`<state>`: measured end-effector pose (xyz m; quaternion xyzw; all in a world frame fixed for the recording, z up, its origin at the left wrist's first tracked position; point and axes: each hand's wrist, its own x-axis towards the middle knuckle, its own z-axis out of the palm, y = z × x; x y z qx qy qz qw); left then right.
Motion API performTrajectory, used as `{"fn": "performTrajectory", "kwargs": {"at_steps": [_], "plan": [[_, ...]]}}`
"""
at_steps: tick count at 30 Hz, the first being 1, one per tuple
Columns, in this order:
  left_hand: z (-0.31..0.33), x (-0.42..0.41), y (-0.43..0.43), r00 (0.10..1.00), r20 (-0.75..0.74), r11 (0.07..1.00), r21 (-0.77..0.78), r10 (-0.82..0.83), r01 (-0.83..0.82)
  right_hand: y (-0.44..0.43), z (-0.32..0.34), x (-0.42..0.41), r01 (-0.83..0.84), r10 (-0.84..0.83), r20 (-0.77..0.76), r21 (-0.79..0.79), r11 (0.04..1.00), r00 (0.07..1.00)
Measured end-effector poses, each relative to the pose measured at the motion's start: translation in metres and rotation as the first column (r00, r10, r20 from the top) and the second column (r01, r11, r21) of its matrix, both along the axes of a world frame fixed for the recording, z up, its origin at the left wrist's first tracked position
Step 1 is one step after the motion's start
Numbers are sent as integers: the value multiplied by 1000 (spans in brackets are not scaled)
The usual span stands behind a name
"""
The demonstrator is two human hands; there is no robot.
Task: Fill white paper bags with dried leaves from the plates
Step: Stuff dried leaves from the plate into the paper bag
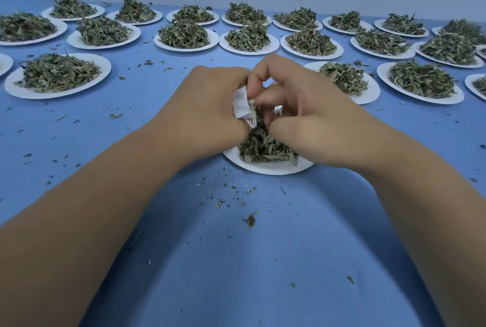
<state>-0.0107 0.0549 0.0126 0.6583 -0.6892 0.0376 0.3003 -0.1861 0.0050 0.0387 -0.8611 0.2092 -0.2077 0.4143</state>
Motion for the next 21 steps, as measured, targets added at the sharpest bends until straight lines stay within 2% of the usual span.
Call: {"fn": "performTrajectory", "kwargs": {"at_steps": [2, 5, 7, 9, 11, 13, 16, 18, 21], "plan": [[0, -1, 1, 1000, -24, 1000, 2, -13, 13, 1, 0, 0, -12, 12, -18, -16, 1000, 1000], [1, 2, 0, 999, 34, 999, -12, 34, -33, -3, 4, -4, 72, -67, 80, -60, 996, 995], [1, 3, 0, 997, 49, 999, -17, 52, -51, -4, 5, -6, 50, -48, 109, -14, 999, 993], [2, 2, 2, 1000, -16, 1000, -2, 10, -10, -4, 1, -4, -27, 26, 39, 26, 999, 999], [4, -1, 3, 998, -58, 999, 21, -33, 34, -3, -2, -2, -71, 71, -17, 0, 997, 997], [4, -1, 3, 998, -55, 999, 27, -29, 30, -4, -2, -2, -8, 9, 58, -16, 1000, 998], [3, 3, 2, 998, -64, 1000, 16, 8, -7, -11, 0, -4, 183, -157, 236, -92, 979, 959], [3, 3, 2, 999, -48, 1000, 26, 6, -5, -13, -2, -4, 241, -200, 236, -157, 958, 951], [4, -1, 1, 999, 33, 999, 38, 12, -13, -11, -7, -1, 194, -169, 150, -174, 965, 974]]}}
